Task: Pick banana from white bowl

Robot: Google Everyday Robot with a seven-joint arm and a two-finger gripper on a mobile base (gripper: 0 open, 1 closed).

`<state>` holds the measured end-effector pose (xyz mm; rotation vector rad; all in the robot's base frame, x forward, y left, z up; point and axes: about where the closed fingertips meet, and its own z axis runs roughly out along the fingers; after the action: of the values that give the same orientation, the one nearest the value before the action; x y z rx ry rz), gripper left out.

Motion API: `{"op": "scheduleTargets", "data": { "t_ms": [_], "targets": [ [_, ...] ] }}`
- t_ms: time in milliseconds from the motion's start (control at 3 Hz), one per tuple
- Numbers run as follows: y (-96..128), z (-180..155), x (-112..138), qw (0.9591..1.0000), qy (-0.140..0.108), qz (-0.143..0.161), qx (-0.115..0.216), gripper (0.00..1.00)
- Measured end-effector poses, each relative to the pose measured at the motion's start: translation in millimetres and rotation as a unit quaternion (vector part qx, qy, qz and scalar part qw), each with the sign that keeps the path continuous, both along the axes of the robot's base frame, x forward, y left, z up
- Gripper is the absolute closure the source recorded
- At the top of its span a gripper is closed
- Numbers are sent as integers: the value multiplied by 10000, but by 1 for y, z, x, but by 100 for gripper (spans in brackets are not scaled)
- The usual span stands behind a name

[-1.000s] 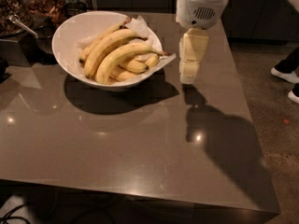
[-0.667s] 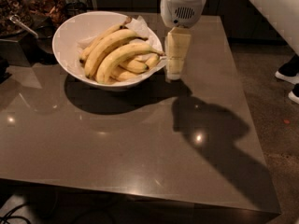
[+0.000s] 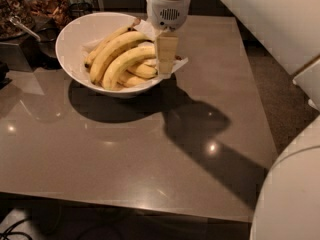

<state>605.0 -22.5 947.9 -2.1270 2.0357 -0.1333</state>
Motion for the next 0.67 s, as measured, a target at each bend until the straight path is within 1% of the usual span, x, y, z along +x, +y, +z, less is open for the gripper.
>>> {"op": "scheduleTargets", "data": {
  "t_ms": [333, 667],
  "targets": [
    [23, -7, -1, 9997, 53, 239, -96, 28],
    [39, -11, -1, 9990, 70, 402, -176, 33]
  ]
}}
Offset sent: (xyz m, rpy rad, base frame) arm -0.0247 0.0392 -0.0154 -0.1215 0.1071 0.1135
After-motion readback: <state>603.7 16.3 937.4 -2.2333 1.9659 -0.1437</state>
